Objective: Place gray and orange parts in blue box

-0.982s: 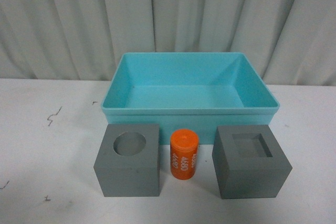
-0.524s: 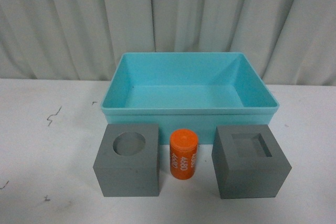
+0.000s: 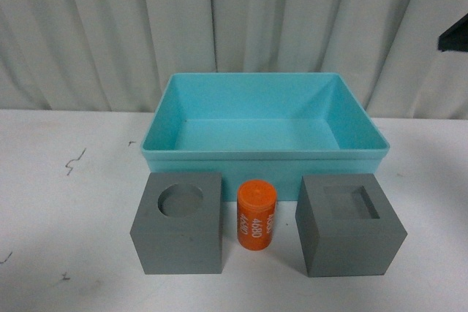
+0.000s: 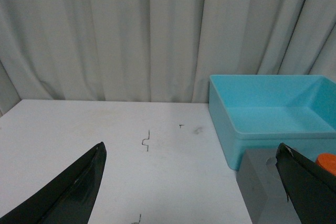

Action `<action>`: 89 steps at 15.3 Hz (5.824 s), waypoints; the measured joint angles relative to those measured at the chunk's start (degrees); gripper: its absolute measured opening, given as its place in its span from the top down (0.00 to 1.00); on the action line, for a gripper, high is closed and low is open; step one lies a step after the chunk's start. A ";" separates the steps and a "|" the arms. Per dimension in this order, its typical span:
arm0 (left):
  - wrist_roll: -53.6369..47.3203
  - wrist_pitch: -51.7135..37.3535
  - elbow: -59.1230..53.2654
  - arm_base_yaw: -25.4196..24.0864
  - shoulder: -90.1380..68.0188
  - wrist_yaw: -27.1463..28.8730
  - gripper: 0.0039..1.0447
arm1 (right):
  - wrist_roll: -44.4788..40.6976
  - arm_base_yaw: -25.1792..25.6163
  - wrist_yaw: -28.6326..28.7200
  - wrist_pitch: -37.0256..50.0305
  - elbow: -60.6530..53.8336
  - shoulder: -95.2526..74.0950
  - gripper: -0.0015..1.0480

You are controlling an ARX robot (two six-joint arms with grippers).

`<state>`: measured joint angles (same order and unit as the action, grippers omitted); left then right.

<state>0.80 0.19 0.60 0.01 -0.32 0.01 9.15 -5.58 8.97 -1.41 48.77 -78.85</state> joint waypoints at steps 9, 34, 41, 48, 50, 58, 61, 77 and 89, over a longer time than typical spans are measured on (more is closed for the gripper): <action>0.00 0.00 0.00 0.00 0.00 0.00 0.06 | -1.70 -1.29 3.56 -4.98 1.68 -20.17 0.06; 0.00 0.00 0.00 0.00 0.00 0.00 0.06 | 1.70 -3.72 1.90 -2.23 7.78 -31.06 0.79; 0.00 0.00 0.00 0.00 0.00 0.00 0.06 | -2.97 -2.64 3.19 -7.26 0.74 -16.00 0.82; 0.00 0.00 0.00 0.00 0.00 0.00 0.06 | -4.28 -1.03 5.53 -13.94 16.59 -12.35 0.82; 0.00 0.00 0.00 0.00 0.00 0.00 0.06 | -4.31 2.80 5.27 -15.19 27.17 -22.40 0.82; 0.00 0.02 0.00 0.00 0.00 0.02 0.06 | -1.40 2.10 5.88 -13.27 37.31 -33.40 0.82; 0.00 0.00 0.00 0.00 0.00 0.00 0.06 | 1.40 -0.15 4.90 -13.14 38.23 -35.17 0.82; 0.00 0.00 0.00 0.00 0.00 0.00 0.06 | 4.68 -0.13 0.09 -11.19 38.40 -40.48 0.82; 0.00 0.00 0.00 0.00 0.00 0.00 0.06 | 4.87 -0.15 0.15 -10.36 36.96 -36.02 0.07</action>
<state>0.80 0.19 0.60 0.01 -0.32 0.01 14.02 -5.74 9.13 -11.77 85.73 -114.87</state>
